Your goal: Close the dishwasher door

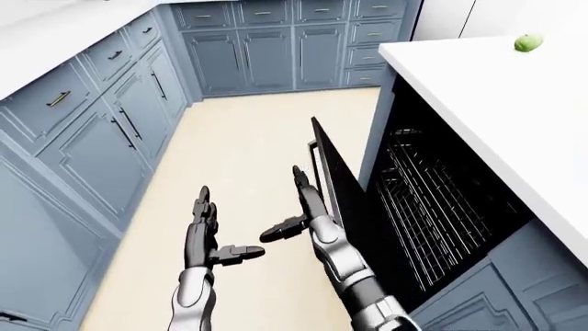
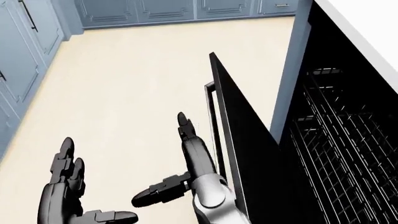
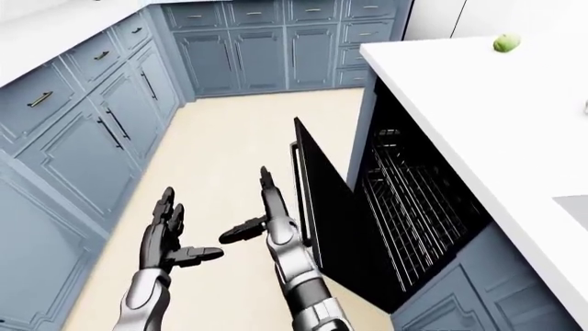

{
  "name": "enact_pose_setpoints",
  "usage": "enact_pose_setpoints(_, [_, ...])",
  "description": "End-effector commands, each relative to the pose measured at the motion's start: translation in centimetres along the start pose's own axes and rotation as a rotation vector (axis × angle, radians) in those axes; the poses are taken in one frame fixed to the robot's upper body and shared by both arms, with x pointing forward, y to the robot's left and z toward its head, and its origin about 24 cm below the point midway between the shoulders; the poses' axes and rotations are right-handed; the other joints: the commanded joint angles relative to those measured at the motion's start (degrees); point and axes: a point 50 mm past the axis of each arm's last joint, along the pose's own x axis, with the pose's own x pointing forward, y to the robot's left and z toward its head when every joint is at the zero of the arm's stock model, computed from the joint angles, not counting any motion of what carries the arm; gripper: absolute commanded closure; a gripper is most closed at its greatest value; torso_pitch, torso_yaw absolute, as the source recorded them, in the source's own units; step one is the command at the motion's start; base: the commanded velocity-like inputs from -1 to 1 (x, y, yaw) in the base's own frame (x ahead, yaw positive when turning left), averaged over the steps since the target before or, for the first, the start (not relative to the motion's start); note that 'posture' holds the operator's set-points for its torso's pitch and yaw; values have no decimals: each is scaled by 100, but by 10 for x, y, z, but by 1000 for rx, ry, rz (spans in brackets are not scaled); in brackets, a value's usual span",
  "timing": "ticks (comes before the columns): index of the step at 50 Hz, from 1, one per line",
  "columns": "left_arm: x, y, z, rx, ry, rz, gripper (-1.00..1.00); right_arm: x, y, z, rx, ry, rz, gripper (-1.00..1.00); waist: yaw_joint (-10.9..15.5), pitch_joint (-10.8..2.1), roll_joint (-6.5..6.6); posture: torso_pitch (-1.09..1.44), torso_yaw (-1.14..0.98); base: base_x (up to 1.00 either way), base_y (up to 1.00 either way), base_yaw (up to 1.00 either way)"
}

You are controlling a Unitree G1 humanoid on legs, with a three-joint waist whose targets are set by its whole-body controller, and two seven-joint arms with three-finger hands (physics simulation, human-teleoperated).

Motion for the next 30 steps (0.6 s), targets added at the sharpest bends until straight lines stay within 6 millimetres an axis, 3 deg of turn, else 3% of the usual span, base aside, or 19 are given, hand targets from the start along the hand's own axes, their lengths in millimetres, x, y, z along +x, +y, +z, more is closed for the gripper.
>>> enact_pose_setpoints(1, [4, 0, 18, 4, -91, -5, -100, 5, 4, 20, -2, -119, 14, -100, -7, -125, 33, 0, 0, 0, 0, 0])
enact_pose_setpoints(8, [4, 0, 18, 4, -91, -4, -100, 15, 19, -11, 5, -38, 80, -100, -20, -141, 74, 0, 0, 0, 0, 0])
enact_pose_setpoints(11, [4, 0, 18, 3, -90, -3, -100, 10, 23, -33, 15, 31, 115, -100, -17, -151, 78, 0, 0, 0, 0, 0])
enact_pose_setpoints(17, [5, 1, 18, 3, -90, -1, -100, 2, 30, -56, 34, 115, 174, -100, 4, -163, 60, 0, 0, 0, 0, 0])
enact_pose_setpoints(22, [6, 1, 18, 2, -91, 0, -100, -8, 29, -78, 69, 180, 207, -100, 17, -168, 39, 0, 0, 0, 0, 0])
enact_pose_setpoints(30, [4, 1, 21, 1, -96, -1, -100, -25, 7, -120, 134, 362, 132, -100, 40, -188, -5, 0, 0, 0, 0, 0])
